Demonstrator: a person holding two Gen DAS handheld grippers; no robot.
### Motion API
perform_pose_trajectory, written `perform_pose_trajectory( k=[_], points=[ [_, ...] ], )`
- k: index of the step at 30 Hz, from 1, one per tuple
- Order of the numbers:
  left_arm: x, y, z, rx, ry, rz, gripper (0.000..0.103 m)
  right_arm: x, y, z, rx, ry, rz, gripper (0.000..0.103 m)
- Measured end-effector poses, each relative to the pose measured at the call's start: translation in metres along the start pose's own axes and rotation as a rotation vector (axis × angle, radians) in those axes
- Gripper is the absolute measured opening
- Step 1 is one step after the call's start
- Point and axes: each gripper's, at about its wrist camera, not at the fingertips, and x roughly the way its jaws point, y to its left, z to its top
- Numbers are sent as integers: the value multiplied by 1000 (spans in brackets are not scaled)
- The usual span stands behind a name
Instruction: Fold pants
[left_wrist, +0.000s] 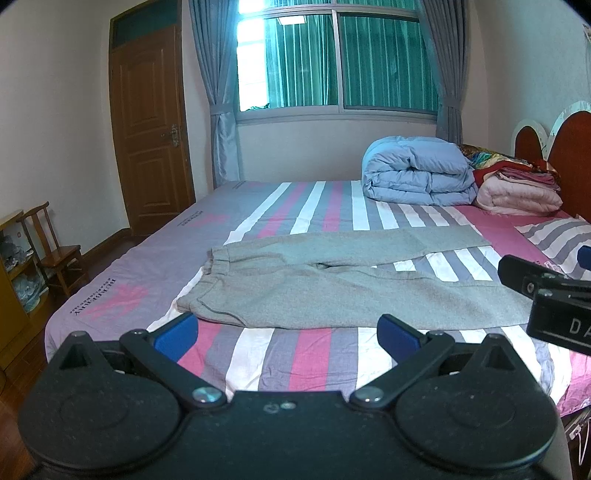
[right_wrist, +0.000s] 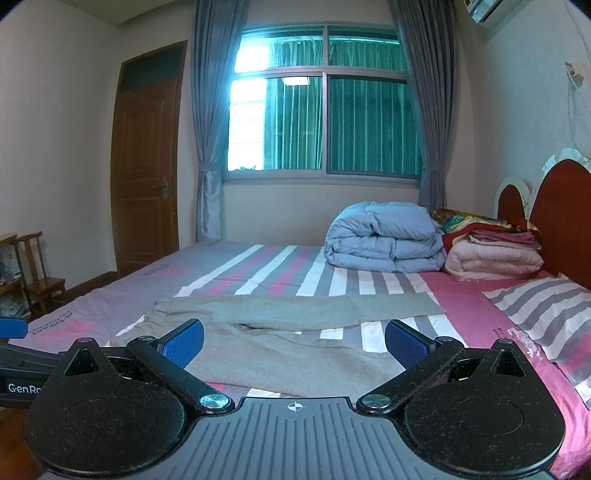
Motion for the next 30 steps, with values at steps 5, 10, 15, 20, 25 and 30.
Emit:
perform_pose_trajectory(
  k=[5, 10, 15, 20, 25, 30],
  points=[
    [0, 0, 0, 0, -2, 1, 97, 0, 0, 0, 0, 0, 0, 103],
    [0, -1, 0, -3, 2, 0, 97, 0, 0, 0, -1, -1, -1, 103],
    [9, -2, -7, -13, 19, -10, 97, 1, -1, 0, -18, -14, -6, 103],
    [25, 0, -12, -22, 70, -14, 97, 10, -3, -6, -30, -30, -1, 103],
    [37, 5, -16, -44, 118, -15, 97, 23, -13, -18, -30, 12, -2, 103],
    [57, 6, -22, -40, 167, -6, 97, 40, -25, -30, 1, 52, 16, 103]
  ],
)
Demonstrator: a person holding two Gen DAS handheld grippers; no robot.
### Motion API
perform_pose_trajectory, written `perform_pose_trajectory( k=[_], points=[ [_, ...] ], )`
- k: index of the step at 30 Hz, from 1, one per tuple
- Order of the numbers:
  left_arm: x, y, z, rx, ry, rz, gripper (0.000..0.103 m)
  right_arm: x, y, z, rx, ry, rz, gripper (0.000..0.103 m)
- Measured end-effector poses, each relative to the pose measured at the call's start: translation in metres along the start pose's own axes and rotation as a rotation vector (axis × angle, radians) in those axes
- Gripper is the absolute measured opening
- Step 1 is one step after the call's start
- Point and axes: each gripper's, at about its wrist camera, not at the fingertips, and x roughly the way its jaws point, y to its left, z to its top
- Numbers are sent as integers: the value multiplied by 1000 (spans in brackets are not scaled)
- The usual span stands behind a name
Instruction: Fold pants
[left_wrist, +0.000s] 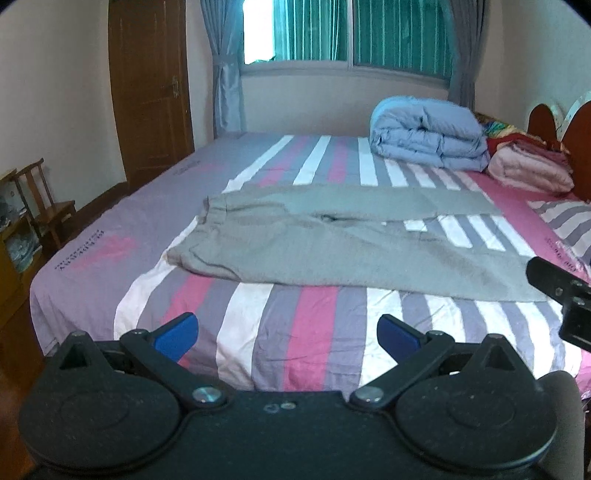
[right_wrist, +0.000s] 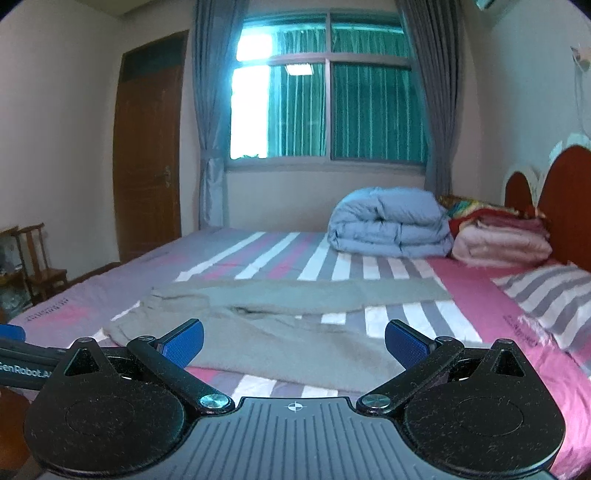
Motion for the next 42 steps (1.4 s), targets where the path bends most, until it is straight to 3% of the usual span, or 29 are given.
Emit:
perform_pose_trajectory(
  k=[8, 24, 37, 40, 42],
  points=[
    [40, 6, 23, -33, 72, 36, 97, 36, -9, -12, 14, 55, -3, 103],
    [129, 13, 129, 22, 82, 112, 97, 144, -27, 52, 1, 87, 76, 103],
    [240, 48, 200, 95, 105, 146, 96, 288, -15, 105, -60, 174, 195, 103],
    [278, 65, 211, 116, 143, 151, 94, 333, -7, 114, -110, 200, 227, 103],
    [306, 80, 214, 128, 182, 164, 87, 362, 0, 117, -156, 219, 253, 103]
  ],
)
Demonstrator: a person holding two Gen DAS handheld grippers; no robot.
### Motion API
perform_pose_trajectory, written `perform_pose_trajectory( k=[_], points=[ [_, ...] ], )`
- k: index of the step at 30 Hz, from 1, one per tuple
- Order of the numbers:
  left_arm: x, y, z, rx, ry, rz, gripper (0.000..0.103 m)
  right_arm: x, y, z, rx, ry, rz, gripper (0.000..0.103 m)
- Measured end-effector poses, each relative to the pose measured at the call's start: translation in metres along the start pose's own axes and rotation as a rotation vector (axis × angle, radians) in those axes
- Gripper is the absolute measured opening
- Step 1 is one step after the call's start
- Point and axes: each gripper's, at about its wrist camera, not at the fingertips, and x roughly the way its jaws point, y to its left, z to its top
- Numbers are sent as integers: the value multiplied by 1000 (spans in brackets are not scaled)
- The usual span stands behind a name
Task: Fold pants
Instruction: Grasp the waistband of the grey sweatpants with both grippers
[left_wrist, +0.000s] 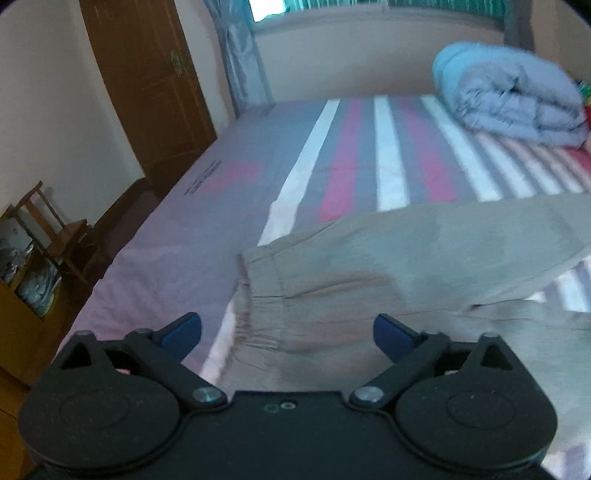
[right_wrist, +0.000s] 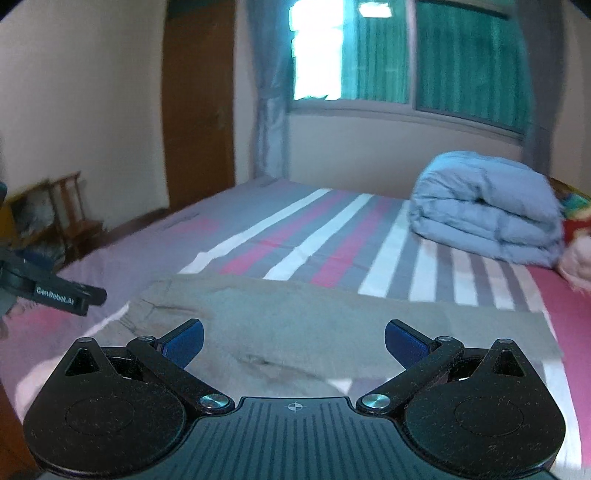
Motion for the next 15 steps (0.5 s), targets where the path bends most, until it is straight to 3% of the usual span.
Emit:
perform_pose_trajectory(
  k=[3, 5, 10, 15],
  points=[
    [46, 18, 9, 5, 75, -1, 67, 47, -1, 12, -71, 45, 49, 103],
    [73, 29, 16, 3, 105, 4, 63, 81, 1, 18, -131, 75, 74, 103],
    [132, 49, 32, 14, 152, 3, 66, 163, 1, 26, -253, 130, 158, 103],
    [190, 72, 43, -52, 207, 7, 68, 254, 2, 30, -322, 210, 237, 103]
  ],
)
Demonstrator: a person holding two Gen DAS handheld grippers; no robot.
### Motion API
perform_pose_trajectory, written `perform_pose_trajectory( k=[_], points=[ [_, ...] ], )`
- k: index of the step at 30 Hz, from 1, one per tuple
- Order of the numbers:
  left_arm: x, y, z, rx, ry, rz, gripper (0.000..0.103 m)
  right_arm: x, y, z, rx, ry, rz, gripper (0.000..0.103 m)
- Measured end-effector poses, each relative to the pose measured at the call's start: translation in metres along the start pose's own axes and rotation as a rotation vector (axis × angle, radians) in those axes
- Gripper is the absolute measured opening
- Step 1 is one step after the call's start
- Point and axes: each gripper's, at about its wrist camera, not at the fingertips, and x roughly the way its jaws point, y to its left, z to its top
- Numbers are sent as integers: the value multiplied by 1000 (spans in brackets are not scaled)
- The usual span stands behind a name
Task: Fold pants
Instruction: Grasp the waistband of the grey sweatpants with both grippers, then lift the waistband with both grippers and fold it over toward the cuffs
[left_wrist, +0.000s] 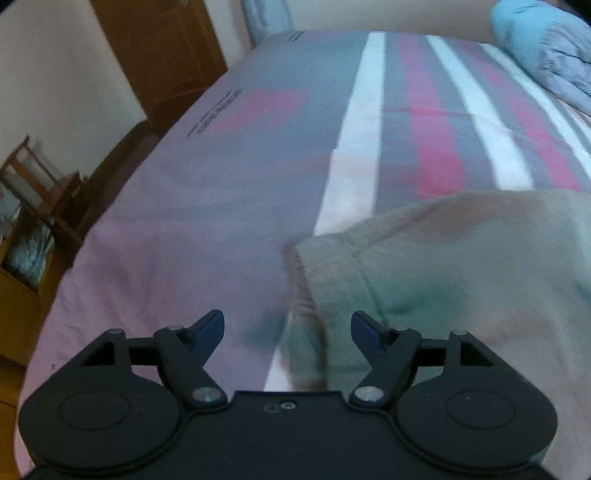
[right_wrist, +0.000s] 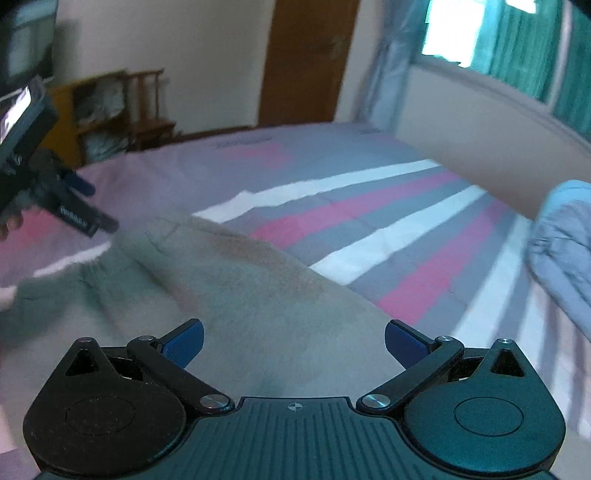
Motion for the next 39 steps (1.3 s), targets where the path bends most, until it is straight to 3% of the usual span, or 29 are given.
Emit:
perform_pose_trajectory(
  k=[5, 7, 10, 12, 14, 16, 17, 19, 20, 21, 22, 27, 30, 31, 32, 36, 39],
  points=[
    [45, 11, 12, -115, 60, -100, 68, 79, -27, 16, 22, 71, 49, 103],
    [56, 12, 13, -147, 56, -90, 81, 105, -37, 22, 32, 92, 63, 103],
    [69, 14, 16, -194, 60, -91, 85, 135, -49, 27, 32, 109, 66, 103],
    [76, 10, 21, -164, 69, -98, 89, 145, -54, 31, 33, 120, 64, 103],
    [80, 3, 25, -115, 68, -125, 80, 159, -57, 32, 29, 148, 78, 103],
    [80, -2, 27, -103, 70, -201, 47, 175, -58, 30, 9, 197, 78, 103],
    [78, -5, 29, -95, 68, -198, 45, 181, -57, 27, 5, 218, 94, 103],
    [69, -14, 29, -54, 45, -177, 27, 187, -58, 23, 29, 228, 111, 98],
    [63, -15, 29, -40, 28, -173, 22, 185, -60, 23, 50, 218, 139, 65],
    [57, -15, 28, -45, 18, -174, 17, 181, -62, 25, 78, 201, 162, 42],
    [51, -13, 27, -58, 9, -178, 14, 177, -62, 26, 102, 194, 173, 11],
    [1, 1, 20, -65, -74, -200, 12, 132, -41, 24, 34, 125, 122, 9],
    [-40, 9, 7, -51, -115, -224, 11, 85, -32, 19, 48, 65, 116, 8],
    [-52, 10, 1, -42, -125, -229, 7, 65, -28, 15, 58, 48, 115, 8],
    [-65, 12, -8, -40, -130, -233, 2, 47, -23, 10, 66, 36, 119, 8],
    [-109, 20, -54, -29, -121, -271, 1, -19, 16, -16, 57, -2, 113, 9],
    [-129, 18, -97, -2, -100, -259, 1, -65, 51, -46, 66, -9, 121, 9]
  ],
)
